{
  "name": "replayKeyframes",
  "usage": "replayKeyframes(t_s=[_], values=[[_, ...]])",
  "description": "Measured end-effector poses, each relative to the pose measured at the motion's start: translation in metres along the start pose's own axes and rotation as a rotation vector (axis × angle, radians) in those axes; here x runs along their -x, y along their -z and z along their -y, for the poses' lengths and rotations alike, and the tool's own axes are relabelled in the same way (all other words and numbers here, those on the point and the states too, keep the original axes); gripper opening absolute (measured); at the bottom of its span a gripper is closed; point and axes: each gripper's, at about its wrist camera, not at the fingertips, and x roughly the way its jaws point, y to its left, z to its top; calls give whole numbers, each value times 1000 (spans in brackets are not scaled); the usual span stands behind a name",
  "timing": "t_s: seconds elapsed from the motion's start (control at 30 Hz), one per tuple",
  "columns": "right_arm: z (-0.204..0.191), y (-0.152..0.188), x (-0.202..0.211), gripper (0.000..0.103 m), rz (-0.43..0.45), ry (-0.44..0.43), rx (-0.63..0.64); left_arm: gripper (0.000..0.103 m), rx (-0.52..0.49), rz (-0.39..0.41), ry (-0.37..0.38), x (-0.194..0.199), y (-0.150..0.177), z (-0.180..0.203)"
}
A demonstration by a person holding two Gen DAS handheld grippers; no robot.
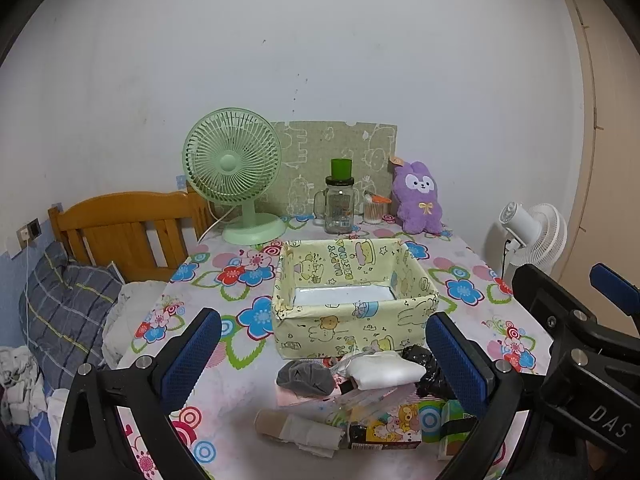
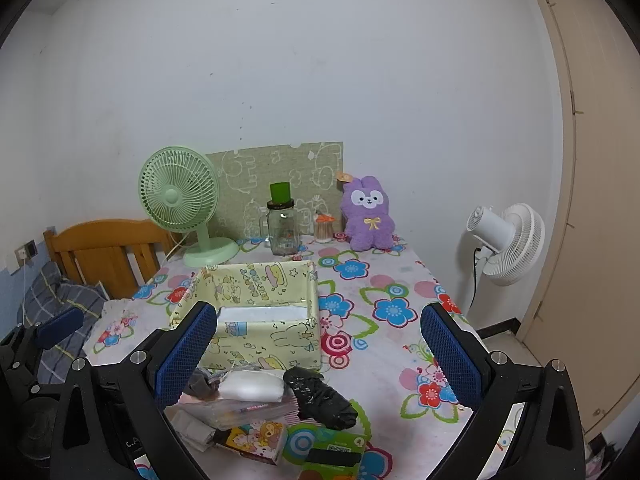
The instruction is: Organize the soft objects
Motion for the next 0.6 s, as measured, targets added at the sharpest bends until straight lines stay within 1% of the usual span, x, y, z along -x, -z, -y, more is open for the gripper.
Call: replayKeyframes(t_s=[0.6], values=[[-1, 5, 1, 103, -1, -6, -20, 102, 5, 7, -6, 1, 3, -2]])
